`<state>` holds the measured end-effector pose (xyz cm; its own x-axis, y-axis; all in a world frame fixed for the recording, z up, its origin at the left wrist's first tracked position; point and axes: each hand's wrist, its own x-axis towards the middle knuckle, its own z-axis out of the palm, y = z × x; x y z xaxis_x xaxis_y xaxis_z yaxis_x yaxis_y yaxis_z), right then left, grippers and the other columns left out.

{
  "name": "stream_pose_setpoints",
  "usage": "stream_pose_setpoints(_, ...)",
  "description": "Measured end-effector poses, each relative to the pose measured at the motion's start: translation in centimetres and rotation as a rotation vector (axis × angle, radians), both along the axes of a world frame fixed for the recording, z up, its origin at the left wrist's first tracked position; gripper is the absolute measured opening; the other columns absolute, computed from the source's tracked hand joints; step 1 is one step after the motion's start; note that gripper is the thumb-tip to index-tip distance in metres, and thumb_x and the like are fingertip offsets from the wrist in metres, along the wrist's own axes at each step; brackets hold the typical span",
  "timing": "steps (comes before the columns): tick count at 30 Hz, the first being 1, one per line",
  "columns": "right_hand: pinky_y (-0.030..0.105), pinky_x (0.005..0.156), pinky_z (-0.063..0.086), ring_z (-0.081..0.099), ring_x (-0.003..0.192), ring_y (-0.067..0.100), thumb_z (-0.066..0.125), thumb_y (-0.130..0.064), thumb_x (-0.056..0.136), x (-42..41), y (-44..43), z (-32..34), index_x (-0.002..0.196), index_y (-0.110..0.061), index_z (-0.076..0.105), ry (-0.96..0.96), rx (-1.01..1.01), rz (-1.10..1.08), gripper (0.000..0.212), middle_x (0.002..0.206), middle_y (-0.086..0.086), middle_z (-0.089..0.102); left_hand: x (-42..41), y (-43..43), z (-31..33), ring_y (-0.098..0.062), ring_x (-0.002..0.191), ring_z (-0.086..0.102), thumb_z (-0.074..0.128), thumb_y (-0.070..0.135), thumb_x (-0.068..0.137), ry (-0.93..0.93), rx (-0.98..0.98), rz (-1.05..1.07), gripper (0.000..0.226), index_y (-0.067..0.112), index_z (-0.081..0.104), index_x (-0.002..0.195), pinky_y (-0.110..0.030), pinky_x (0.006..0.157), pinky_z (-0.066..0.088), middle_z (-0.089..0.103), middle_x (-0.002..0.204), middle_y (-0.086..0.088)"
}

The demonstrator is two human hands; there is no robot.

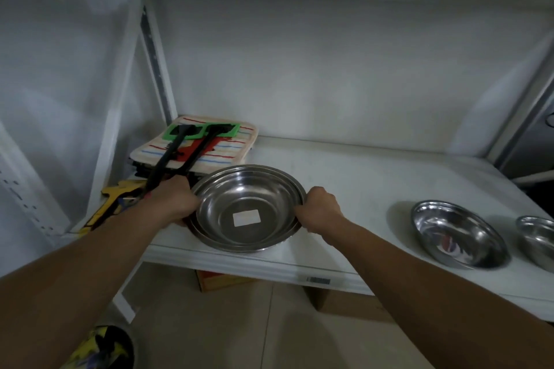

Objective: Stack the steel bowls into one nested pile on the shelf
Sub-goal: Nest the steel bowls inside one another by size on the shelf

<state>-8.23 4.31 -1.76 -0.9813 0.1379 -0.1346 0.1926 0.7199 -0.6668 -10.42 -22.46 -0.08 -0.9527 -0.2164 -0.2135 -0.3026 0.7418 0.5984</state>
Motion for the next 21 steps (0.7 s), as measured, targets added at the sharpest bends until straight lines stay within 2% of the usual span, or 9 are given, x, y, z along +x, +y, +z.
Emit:
stream_pose_setpoints(4, 0.045, 0.079, 0.063, 0.072, 0.088, 0.034, 0.059, -0.014, 0.088, 1.4, 6.4, 0.8, 0.096, -0.003, 0.063, 0.008, 0.079, -0.093, 0.014, 0.095, 0.017, 0.071, -0.7, 6.6, -0.3, -0.031, 0.075, 0.070, 0.067, 0.003, 0.081, 0.066, 0.042, -0.052, 0.005, 0.005, 0.063, 0.080, -0.039, 0.066, 0.064, 0.068, 0.081, -0.016)
stream_pose_setpoints(6, 0.041, 0.075, 0.063, 0.071, 0.085, 0.032, 0.060, -0.016, 0.090, 2.3, 9.9, 1.1, 0.098, -0.002, 0.064, 0.009, 0.114, -0.137, 0.016, 0.094, 0.017, 0.071, -1.1, 10.2, -0.5, -0.035, 0.079, 0.071, 0.065, 0.007, 0.076, 0.089, 0.038, -0.089, 0.011, 0.002, 0.065, 0.086, -0.044, 0.072, 0.064, 0.070, 0.087, -0.020)
stream_pose_setpoints(9, 0.037, 0.066, 0.059, 0.069, 0.077, 0.029, 0.061, -0.015, 0.091, 3.5, 14.3, 1.4, 0.093, -0.002, 0.062, 0.019, 0.167, -0.186, 0.014, 0.088, 0.016, 0.071, -1.5, 14.9, -0.9, -0.036, 0.088, 0.071, 0.065, 0.011, 0.077, 0.097, -0.032, -0.156, 0.025, 0.001, 0.068, 0.100, -0.043, 0.077, 0.063, 0.072, 0.097, -0.020)
stream_pose_setpoints(13, 0.028, 0.052, 0.051, 0.062, 0.063, 0.019, 0.062, -0.017, 0.089, 4.5, 17.7, 0.9, 0.077, -0.009, 0.057, 0.005, 0.225, -0.210, 0.015, 0.071, 0.007, 0.063, -1.4, 18.9, -1.2, -0.036, 0.092, 0.068, 0.063, 0.011, 0.080, 0.071, -0.066, -0.185, 0.024, 0.003, 0.065, 0.103, -0.033, 0.068, 0.054, 0.069, 0.102, -0.018)
stream_pose_setpoints(17, 0.037, 0.068, 0.059, 0.070, 0.081, 0.029, 0.060, -0.021, 0.088, 4.9, 18.5, 0.4, 0.092, -0.003, 0.066, -0.007, 0.249, -0.165, 0.020, 0.081, 0.011, 0.067, -1.5, 19.8, -1.4, -0.035, 0.086, 0.068, 0.063, 0.010, 0.079, 0.084, -0.120, -0.186, 0.019, 0.003, 0.065, 0.097, -0.030, 0.061, 0.047, 0.069, 0.094, -0.016)
stream_pose_setpoints(21, 0.034, 0.066, 0.052, 0.067, 0.081, 0.030, 0.058, -0.023, 0.089, 4.7, 18.3, 0.1, 0.087, -0.004, 0.061, 0.009, 0.277, -0.146, 0.020, 0.076, 0.009, 0.062, -1.3, 19.6, -1.2, -0.034, 0.083, 0.068, 0.063, 0.011, 0.080, 0.078, -0.142, -0.185, 0.021, 0.003, 0.067, 0.098, -0.030, 0.058, 0.047, 0.069, 0.093, -0.016)
